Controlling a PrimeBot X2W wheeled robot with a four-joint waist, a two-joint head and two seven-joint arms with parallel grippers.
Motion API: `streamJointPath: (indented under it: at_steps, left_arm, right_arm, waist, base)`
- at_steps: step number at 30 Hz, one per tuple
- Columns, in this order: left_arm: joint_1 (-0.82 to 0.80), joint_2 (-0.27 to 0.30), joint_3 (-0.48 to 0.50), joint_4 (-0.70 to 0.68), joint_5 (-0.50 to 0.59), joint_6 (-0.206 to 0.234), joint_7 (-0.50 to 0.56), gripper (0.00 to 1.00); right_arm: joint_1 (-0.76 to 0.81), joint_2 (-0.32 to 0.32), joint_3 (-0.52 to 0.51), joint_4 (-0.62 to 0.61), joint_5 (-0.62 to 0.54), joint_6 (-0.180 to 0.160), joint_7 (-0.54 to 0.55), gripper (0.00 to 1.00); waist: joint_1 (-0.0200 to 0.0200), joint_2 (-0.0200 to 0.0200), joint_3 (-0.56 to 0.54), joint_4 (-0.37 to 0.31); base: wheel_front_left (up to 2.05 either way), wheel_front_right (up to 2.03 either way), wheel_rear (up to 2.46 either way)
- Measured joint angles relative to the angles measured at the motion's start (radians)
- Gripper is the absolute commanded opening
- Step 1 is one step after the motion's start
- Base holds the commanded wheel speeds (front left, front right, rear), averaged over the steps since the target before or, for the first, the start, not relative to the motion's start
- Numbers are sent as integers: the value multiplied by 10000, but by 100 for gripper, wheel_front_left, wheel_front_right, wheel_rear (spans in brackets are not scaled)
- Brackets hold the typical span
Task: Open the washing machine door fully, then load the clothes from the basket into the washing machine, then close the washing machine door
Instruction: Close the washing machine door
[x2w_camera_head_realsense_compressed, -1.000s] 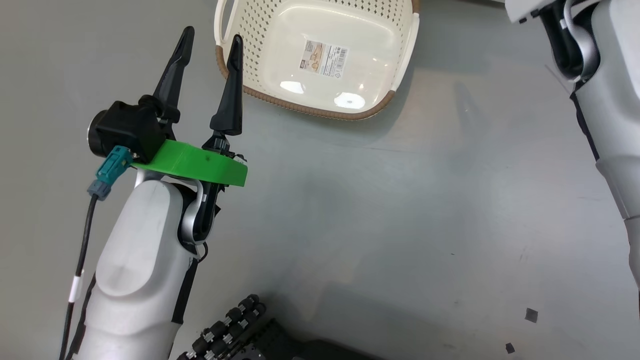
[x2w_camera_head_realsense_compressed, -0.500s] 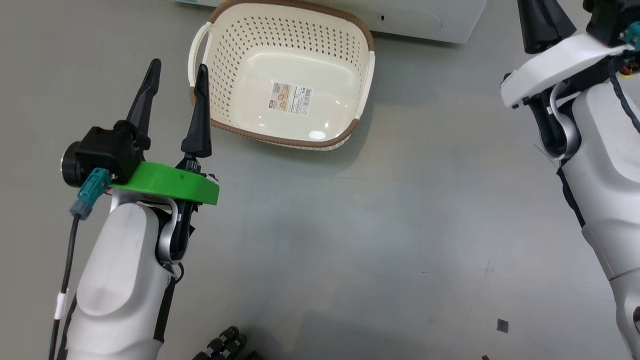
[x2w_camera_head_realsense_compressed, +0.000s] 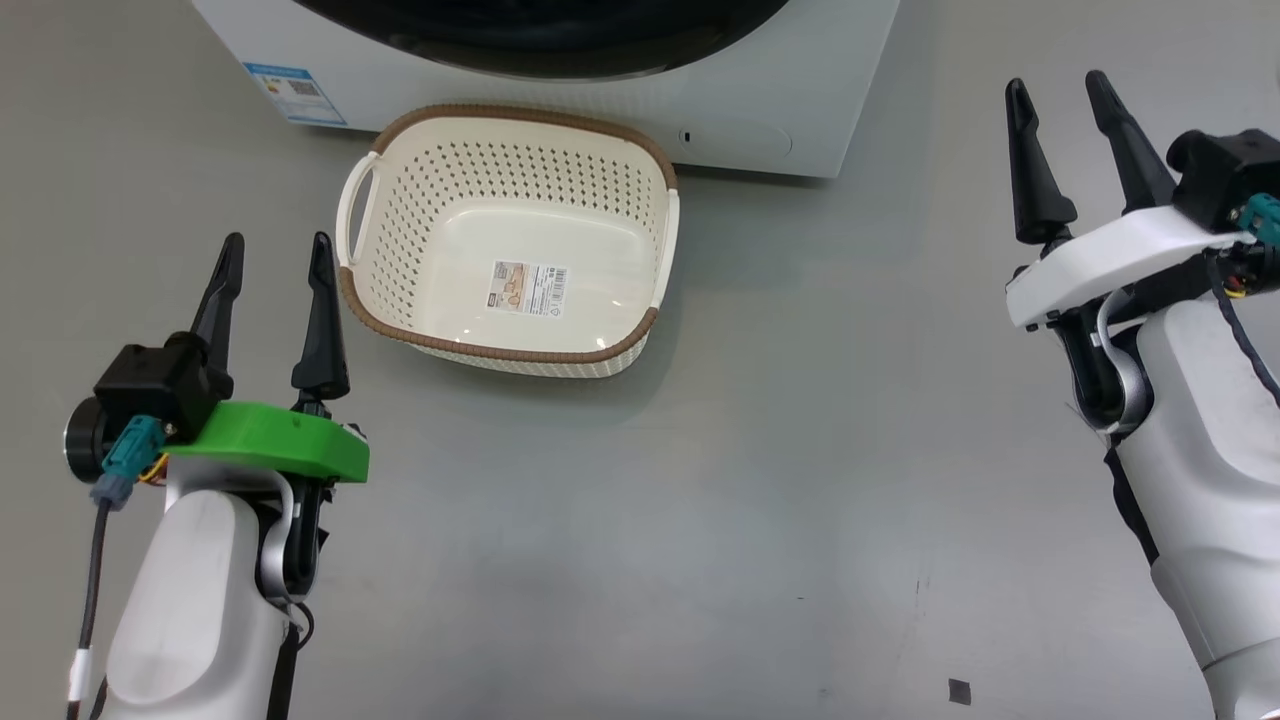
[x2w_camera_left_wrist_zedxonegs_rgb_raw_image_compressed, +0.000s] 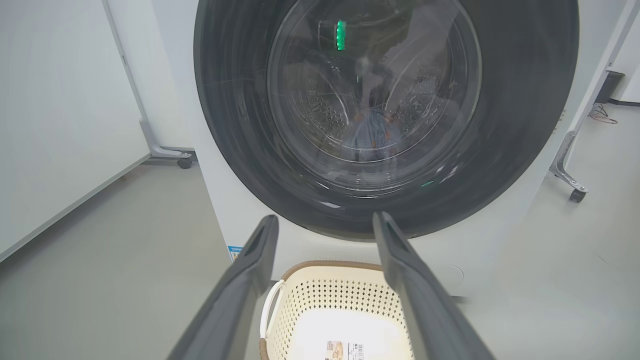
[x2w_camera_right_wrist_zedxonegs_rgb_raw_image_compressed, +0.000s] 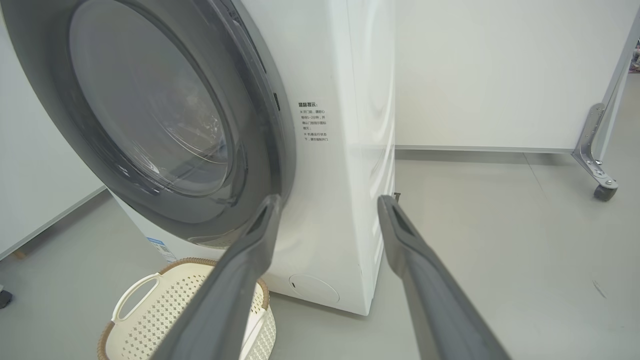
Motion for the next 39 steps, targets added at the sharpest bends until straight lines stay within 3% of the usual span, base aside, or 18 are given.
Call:
streamJointPath:
  at_steps: [21,39]
  left_arm:
    - [1592,255,493,63,261,0,0,100]
    - [2313,253,571,71,407,0,2,100]
  right_arm:
    - [3040,-12,-817,-1390,-686,-263,0,100]
    - [4637,255,-1331,-2301,-1057,-339,0,100]
  waist:
    - [0,0,-1830,-975]
    - [-1,0,-2457,-1316]
  base:
    - [0,0,0]
    - [0,0,0]
